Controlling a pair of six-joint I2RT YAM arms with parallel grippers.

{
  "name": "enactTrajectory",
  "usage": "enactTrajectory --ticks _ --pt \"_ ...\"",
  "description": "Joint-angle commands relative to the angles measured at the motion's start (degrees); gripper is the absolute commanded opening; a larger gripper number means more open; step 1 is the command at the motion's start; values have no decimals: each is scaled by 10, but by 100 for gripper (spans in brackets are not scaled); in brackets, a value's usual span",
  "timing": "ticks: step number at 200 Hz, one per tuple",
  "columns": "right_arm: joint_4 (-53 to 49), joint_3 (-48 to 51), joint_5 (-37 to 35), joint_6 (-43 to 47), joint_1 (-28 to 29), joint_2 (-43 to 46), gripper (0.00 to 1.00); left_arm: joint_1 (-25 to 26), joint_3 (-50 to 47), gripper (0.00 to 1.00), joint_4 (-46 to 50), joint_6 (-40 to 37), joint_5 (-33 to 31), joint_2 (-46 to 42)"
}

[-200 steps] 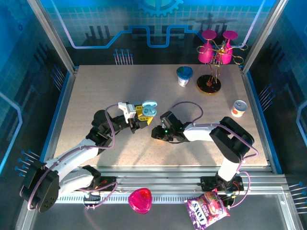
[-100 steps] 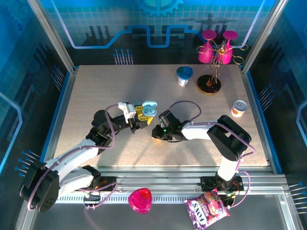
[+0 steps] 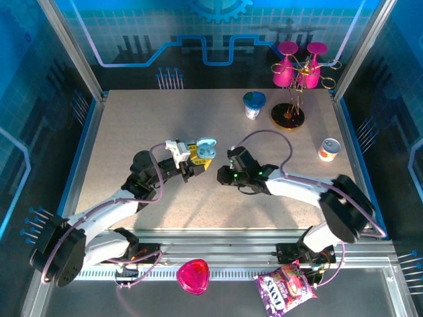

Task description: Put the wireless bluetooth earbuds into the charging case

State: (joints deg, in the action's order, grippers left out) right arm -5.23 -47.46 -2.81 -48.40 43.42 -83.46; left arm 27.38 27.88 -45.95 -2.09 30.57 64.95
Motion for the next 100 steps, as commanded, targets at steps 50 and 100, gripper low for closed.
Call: enactTrajectory --ticks 50,100 --pt "-155 -58 -112 90 -3 180 17 -1 -12 30 -89 -47 -54 88" --pt "-171 -141 -110 125 33 178 18 -2 4 30 -78 -72 -54 114"
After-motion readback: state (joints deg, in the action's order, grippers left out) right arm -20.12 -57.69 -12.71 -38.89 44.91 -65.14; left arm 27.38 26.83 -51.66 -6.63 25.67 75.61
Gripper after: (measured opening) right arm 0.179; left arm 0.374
